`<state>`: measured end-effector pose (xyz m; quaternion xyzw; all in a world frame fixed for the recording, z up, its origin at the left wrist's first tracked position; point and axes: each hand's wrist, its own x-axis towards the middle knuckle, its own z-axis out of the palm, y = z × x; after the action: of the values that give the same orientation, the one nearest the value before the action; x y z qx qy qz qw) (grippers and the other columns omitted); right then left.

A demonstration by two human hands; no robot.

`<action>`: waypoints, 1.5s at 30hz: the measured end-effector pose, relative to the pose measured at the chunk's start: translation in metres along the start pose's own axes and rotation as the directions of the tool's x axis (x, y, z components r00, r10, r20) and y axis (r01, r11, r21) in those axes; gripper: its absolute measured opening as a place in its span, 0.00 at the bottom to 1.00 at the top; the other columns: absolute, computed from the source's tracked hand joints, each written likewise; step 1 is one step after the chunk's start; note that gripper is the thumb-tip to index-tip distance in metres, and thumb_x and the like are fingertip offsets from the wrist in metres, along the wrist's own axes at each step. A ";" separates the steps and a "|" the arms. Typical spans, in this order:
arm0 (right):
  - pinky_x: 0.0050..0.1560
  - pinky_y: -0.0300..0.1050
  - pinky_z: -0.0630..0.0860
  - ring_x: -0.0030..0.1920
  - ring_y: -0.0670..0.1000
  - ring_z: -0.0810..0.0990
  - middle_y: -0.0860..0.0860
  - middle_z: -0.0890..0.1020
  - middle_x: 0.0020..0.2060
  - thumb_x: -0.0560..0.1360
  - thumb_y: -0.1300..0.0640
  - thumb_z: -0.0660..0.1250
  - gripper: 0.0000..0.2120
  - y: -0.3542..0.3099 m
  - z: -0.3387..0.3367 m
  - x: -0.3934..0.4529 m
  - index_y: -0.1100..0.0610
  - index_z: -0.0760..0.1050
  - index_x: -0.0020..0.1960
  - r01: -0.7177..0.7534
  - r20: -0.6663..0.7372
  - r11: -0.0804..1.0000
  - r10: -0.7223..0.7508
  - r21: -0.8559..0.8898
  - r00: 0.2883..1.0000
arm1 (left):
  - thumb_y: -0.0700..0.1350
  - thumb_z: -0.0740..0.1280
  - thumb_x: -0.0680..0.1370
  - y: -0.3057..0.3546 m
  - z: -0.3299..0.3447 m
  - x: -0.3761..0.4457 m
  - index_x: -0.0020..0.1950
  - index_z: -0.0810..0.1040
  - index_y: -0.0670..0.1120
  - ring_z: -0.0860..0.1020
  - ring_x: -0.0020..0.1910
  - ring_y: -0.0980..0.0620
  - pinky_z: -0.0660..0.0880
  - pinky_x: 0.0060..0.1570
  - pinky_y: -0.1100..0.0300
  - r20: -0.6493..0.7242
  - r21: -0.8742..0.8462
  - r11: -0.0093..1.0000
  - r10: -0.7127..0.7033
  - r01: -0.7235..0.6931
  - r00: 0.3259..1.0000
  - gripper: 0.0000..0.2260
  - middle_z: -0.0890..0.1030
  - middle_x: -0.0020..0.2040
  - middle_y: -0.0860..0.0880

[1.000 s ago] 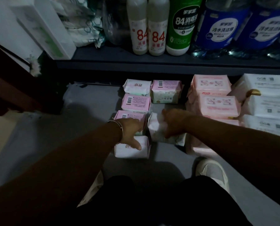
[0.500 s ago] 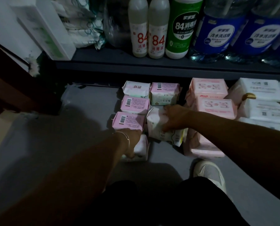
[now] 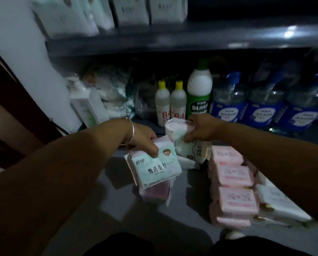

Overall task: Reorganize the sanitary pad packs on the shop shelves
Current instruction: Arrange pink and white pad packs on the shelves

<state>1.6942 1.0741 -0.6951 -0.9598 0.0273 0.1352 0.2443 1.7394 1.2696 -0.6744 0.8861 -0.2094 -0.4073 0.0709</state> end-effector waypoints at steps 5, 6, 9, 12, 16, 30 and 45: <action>0.55 0.44 0.75 0.56 0.54 0.77 0.55 0.77 0.57 0.70 0.51 0.72 0.23 -0.038 -0.084 -0.009 0.59 0.72 0.62 0.057 -0.116 0.998 -0.060 -0.028 0.991 | 0.44 0.70 0.73 0.021 -0.078 -0.050 0.52 0.75 0.50 0.82 0.45 0.49 0.80 0.49 0.48 -0.115 0.015 1.000 0.026 -0.024 0.993 0.09 0.82 0.50 0.47; 0.55 0.46 0.76 0.54 0.54 0.78 0.55 0.78 0.56 0.70 0.52 0.72 0.22 -0.046 -0.101 -0.010 0.59 0.73 0.60 0.073 -0.131 0.997 -0.075 -0.020 0.989 | 0.43 0.70 0.73 0.025 -0.093 -0.061 0.52 0.76 0.49 0.82 0.45 0.49 0.80 0.50 0.48 -0.142 0.010 0.999 0.035 -0.034 0.989 0.09 0.82 0.50 0.47; 0.47 0.43 0.76 0.48 0.51 0.78 0.52 0.79 0.51 0.70 0.52 0.73 0.20 -0.067 -0.149 -0.014 0.58 0.74 0.58 0.115 -0.195 0.993 -0.113 -0.003 0.974 | 0.41 0.69 0.73 0.038 -0.134 -0.092 0.57 0.76 0.46 0.82 0.44 0.49 0.80 0.46 0.53 -0.228 0.037 0.997 0.068 -0.061 0.971 0.13 0.82 0.52 0.45; 0.42 0.40 0.75 0.47 0.50 0.77 0.51 0.76 0.50 0.69 0.52 0.74 0.22 -0.082 -0.188 -0.017 0.56 0.72 0.59 0.155 -0.283 0.988 -0.145 0.012 0.948 | 0.41 0.70 0.73 0.048 -0.170 -0.118 0.58 0.76 0.46 0.82 0.45 0.48 0.80 0.43 0.55 -0.315 0.065 0.995 0.092 -0.075 0.945 0.14 0.83 0.52 0.45; 0.35 0.37 0.73 0.43 0.50 0.77 0.51 0.76 0.49 0.68 0.53 0.74 0.22 -0.097 -0.228 -0.018 0.56 0.69 0.57 0.198 -0.397 0.980 -0.167 0.037 0.903 | 0.42 0.71 0.72 0.059 -0.212 -0.137 0.59 0.75 0.47 0.82 0.50 0.47 0.80 0.49 0.53 -0.406 0.077 0.991 0.135 -0.114 0.904 0.16 0.82 0.53 0.47; 0.44 0.42 0.78 0.46 0.51 0.79 0.50 0.76 0.50 0.68 0.54 0.74 0.28 -0.114 -0.297 0.072 0.56 0.68 0.64 0.148 -0.519 0.989 -0.133 -0.014 0.844 | 0.46 0.73 0.66 0.032 -0.355 -0.106 0.59 0.72 0.51 0.82 0.46 0.50 0.81 0.47 0.53 -0.694 0.147 0.965 0.257 -0.216 0.673 0.23 0.81 0.52 0.51; 0.54 0.38 0.73 0.59 0.50 0.76 0.51 0.76 0.61 0.70 0.49 0.72 0.28 -0.108 -0.354 0.154 0.54 0.70 0.67 0.124 -0.617 0.986 -0.167 -0.113 0.769 | 0.43 0.70 0.72 0.046 -0.478 0.000 0.69 0.68 0.46 0.76 0.53 0.48 0.70 0.45 0.63 -0.766 0.373 0.920 0.377 -0.118 0.521 0.26 0.75 0.61 0.45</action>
<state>1.9425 1.0025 -0.3882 -0.9570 0.0277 -0.2086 0.1998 2.0838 1.2065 -0.3461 0.9332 -0.3311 0.1031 0.0947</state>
